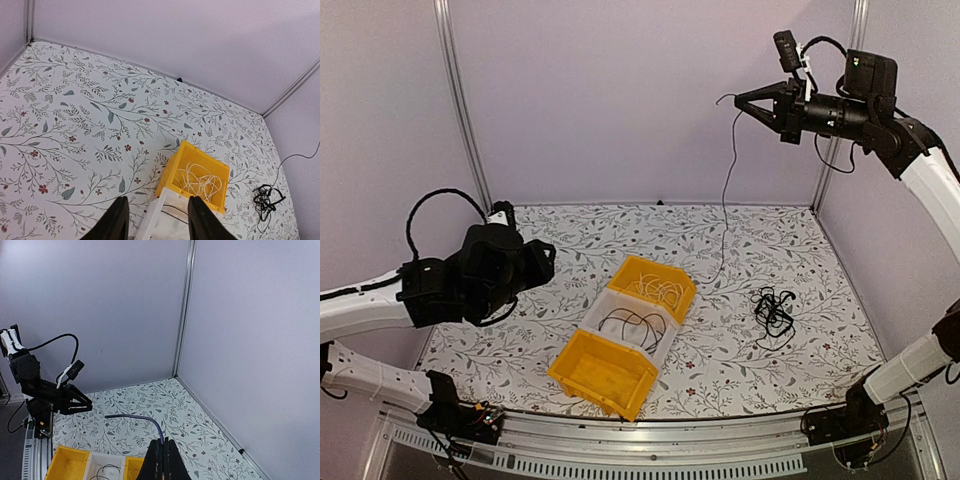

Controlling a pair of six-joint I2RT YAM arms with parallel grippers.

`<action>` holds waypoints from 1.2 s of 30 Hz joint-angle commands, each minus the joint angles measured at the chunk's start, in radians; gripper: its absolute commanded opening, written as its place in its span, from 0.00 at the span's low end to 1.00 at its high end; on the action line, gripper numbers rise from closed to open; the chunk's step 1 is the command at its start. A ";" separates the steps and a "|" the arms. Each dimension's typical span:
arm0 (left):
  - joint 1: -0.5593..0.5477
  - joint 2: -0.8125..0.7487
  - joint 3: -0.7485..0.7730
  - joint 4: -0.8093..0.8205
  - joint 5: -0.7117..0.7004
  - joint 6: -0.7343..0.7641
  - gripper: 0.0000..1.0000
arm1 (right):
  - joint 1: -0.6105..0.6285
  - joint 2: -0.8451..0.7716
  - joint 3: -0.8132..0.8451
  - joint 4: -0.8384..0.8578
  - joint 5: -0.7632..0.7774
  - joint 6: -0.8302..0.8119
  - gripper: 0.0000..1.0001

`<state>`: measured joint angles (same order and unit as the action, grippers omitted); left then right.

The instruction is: Untangle the cables

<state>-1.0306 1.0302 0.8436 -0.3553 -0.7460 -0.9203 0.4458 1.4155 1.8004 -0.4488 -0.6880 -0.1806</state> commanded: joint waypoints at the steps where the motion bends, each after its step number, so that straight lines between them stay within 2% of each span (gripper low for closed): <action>1: 0.034 -0.035 -0.008 -0.181 -0.028 -0.164 0.44 | 0.056 0.040 0.046 0.007 0.020 -0.021 0.00; 6: 0.078 -0.074 -0.010 -0.250 0.052 -0.193 0.44 | 0.122 0.093 0.076 0.006 0.024 -0.030 0.00; 15: 0.078 -0.125 -0.032 -0.290 0.042 -0.227 0.44 | 0.233 0.185 0.147 0.000 0.026 -0.046 0.00; 36: 0.079 -0.168 -0.104 -0.262 0.057 -0.233 0.45 | 0.318 0.406 0.212 0.027 0.035 -0.027 0.00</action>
<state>-0.9611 0.8841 0.7589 -0.6243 -0.6910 -1.1389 0.7219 1.7969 1.9759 -0.4389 -0.6594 -0.2066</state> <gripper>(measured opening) 0.449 0.022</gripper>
